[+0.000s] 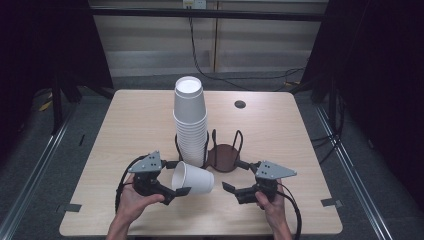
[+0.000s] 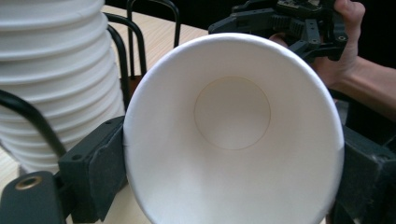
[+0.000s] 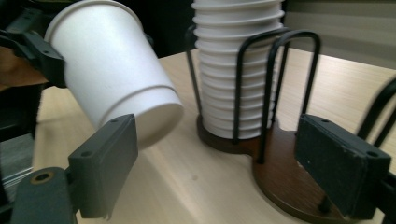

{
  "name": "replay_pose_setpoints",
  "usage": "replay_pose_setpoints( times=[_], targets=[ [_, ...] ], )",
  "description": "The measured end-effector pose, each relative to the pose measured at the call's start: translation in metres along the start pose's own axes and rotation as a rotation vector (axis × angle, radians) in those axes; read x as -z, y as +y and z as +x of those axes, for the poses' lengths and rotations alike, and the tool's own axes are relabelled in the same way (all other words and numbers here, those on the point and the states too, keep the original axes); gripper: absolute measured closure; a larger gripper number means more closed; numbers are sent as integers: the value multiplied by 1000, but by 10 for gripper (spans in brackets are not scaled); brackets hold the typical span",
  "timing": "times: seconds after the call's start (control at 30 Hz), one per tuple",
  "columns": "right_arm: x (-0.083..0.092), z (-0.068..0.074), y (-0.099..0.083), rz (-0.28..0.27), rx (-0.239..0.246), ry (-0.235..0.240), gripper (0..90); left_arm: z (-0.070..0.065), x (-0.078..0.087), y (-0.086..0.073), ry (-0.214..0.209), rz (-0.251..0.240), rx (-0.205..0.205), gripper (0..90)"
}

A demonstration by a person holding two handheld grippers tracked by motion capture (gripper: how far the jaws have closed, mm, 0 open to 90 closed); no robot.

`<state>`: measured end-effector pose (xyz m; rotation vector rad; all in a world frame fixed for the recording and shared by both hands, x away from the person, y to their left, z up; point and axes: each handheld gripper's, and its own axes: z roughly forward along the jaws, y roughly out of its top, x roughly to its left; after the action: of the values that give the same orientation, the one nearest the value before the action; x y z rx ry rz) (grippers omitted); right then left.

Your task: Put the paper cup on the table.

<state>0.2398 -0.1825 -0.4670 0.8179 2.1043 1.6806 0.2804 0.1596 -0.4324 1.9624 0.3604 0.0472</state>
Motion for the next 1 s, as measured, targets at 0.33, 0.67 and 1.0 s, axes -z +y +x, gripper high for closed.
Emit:
replay_pose_setpoints(
  times=[0.33,0.67,1.0],
  targets=[
    [10,-6,-22,-47,-49,-101,130,11,18,-5,50,29,19,99],
    [12,-6,-39,-108,-28,-206,130,24,35,-3,83,66,28,98],
    [14,-9,-45,-163,-20,-256,129,38,52,-3,139,98,72,97]
  ],
)
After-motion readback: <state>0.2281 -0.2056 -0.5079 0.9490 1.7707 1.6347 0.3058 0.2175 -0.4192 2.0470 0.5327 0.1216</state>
